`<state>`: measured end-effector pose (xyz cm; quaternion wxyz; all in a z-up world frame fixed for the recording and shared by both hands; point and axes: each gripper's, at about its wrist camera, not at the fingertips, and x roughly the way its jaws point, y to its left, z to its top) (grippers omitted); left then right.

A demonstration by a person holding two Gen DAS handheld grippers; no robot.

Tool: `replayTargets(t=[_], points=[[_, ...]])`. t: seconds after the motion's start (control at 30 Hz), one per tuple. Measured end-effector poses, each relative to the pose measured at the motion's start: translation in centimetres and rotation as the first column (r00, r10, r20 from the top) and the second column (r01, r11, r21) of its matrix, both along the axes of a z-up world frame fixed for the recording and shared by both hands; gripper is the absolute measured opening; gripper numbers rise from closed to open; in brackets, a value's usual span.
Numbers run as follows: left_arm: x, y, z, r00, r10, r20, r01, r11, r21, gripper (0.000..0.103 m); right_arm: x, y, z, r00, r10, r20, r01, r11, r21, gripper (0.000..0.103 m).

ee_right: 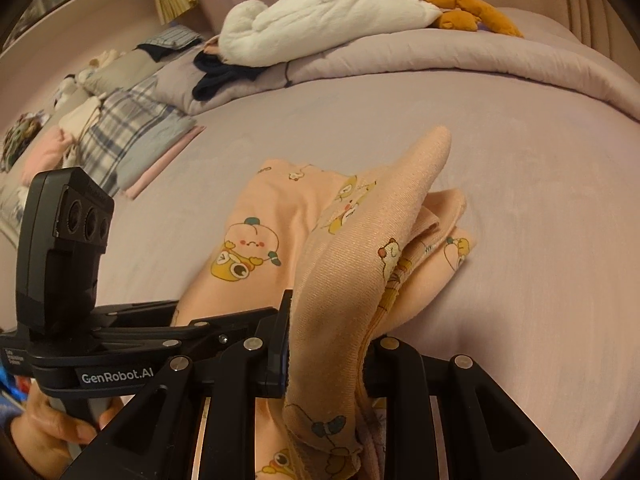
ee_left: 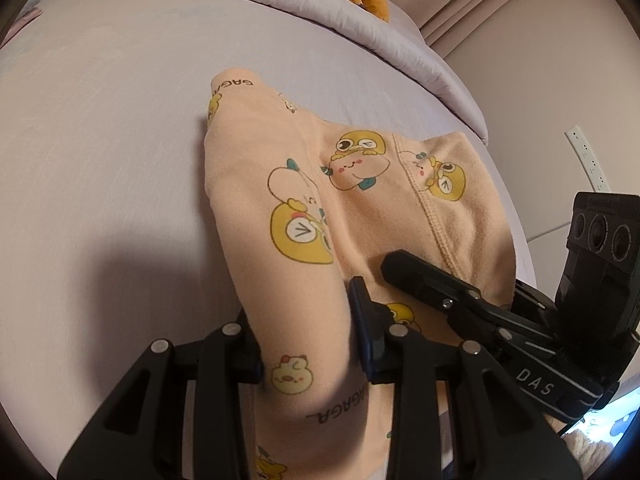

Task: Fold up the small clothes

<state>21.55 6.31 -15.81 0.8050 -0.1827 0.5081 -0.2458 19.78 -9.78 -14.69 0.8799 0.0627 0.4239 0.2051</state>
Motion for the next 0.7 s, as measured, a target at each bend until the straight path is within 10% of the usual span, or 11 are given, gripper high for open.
replayTargets(t=[0.7], points=[[-5.0, 1.7, 3.3, 0.994, 0.016, 0.104, -0.017, 1.0, 0.012, 0.032, -4.7, 2.8, 2.8, 0.992, 0.069, 0.104, -0.065, 0.997, -0.043, 0.025]])
